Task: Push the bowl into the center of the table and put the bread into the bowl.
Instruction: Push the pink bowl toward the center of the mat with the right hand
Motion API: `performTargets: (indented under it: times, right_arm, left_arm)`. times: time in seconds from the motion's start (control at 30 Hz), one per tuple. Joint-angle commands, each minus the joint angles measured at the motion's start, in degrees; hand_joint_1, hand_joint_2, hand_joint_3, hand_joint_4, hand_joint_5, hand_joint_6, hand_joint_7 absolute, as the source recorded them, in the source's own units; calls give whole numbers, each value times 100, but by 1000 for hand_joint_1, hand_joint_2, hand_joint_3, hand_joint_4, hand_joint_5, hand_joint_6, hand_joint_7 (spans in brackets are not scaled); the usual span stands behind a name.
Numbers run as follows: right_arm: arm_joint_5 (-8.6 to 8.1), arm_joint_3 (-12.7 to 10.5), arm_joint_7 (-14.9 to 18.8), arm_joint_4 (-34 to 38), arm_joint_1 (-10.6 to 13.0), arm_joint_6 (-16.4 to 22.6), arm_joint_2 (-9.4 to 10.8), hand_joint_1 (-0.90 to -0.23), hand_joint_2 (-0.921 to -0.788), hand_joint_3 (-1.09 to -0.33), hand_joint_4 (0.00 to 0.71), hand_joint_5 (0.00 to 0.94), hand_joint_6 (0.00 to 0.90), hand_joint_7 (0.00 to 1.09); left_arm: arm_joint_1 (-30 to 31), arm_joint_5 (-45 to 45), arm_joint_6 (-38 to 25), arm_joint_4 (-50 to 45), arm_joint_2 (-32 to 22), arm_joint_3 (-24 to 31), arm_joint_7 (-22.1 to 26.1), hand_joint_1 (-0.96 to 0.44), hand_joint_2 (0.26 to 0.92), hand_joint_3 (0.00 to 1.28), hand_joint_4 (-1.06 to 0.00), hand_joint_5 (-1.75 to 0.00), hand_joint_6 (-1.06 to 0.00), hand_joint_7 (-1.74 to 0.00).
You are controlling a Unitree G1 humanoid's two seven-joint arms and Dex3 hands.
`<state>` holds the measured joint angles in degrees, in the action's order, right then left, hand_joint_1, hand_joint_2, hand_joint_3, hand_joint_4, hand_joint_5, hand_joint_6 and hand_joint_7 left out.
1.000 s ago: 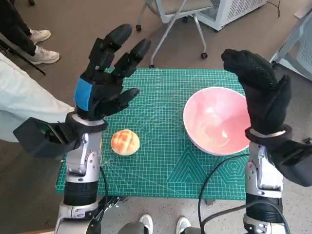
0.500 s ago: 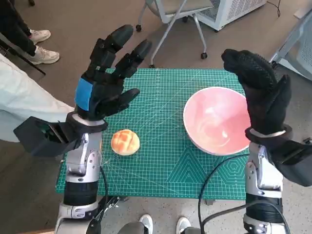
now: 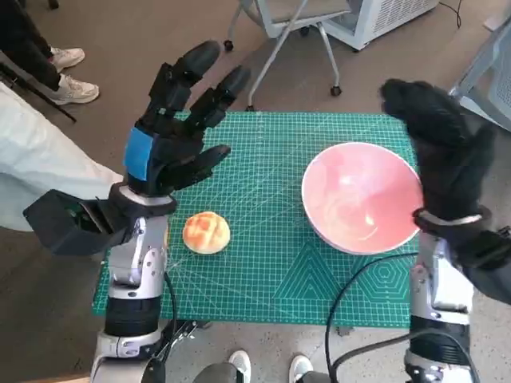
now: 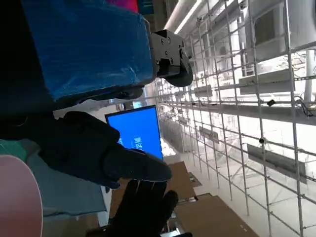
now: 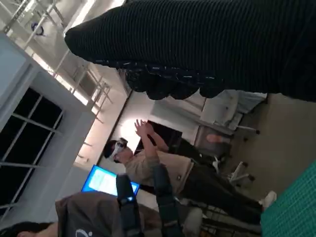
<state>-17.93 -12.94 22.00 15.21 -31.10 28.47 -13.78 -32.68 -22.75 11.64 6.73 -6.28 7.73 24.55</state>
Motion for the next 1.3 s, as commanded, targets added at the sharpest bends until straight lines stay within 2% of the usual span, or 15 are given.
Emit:
performTargets:
  times: [0.03, 0.13, 0.27, 0.33, 0.67, 0.8, 0.97, 1.13, 1.3]
  right_arm:
    - [95, -402, -186, 831, -92, 329, -267, -682, -921, -718, 193, 2, 85, 437]
    - [152, -595, -357, 1411, -199, 563, -368, -682, -921, -720, 191, 1, 87, 426]
    - [324, -771, -681, 2227, -351, 906, -517, -688, -921, -730, 175, 18, 83, 412]
    - [371, -874, -850, 2770, -461, 1053, -595, -684, -921, -761, 161, 17, 70, 397]
    - [236, -1145, -1130, 4468, -908, 1185, -727, -667, -921, -799, 167, 15, 91, 395]
    - [294, -1157, -1219, 5077, -966, 1060, -717, -654, -921, -817, 151, 5, 84, 381]
    - [378, -1103, -1293, 5505, -980, 832, -724, -616, -921, -883, 133, 0, 95, 332]
    - [323, -1113, -1258, 5716, -989, 493, -577, -605, -921, -902, 134, 2, 114, 306]
    - [293, -1130, -1298, 5798, -1008, 268, -379, -620, -921, -881, 134, 1, 122, 293]
  left_arm:
    - [2, -48, 4, -9, -7, 32, 32, -392, 921, 187, -361, 0, -52, -597]
    - [16, -47, 27, 4, -13, 48, 46, -406, 921, 189, -360, 0, -52, -599]
    - [27, -48, 77, 68, -14, 78, 78, -431, 921, 193, -359, -1, -50, -602]
    - [23, -39, 123, 119, -6, 88, 98, -451, 921, 195, -359, -1, -48, -603]
    - [-24, 2, 232, 223, 30, 73, 121, -468, 921, 197, -361, -2, -16, -590]
    - [0, -8, 233, 190, 24, 60, 140, -469, 921, 197, -356, -1, -5, -585]
    - [15, -29, 199, 154, 9, 68, 150, -475, 921, 194, -354, 0, -2, -584]
    - [37, -13, 200, 138, -3, 66, 159, -478, 921, 189, -353, 0, -4, -586]
    - [45, -8, 179, 115, -39, 65, 177, -477, 921, 187, -349, 0, -5, -587]
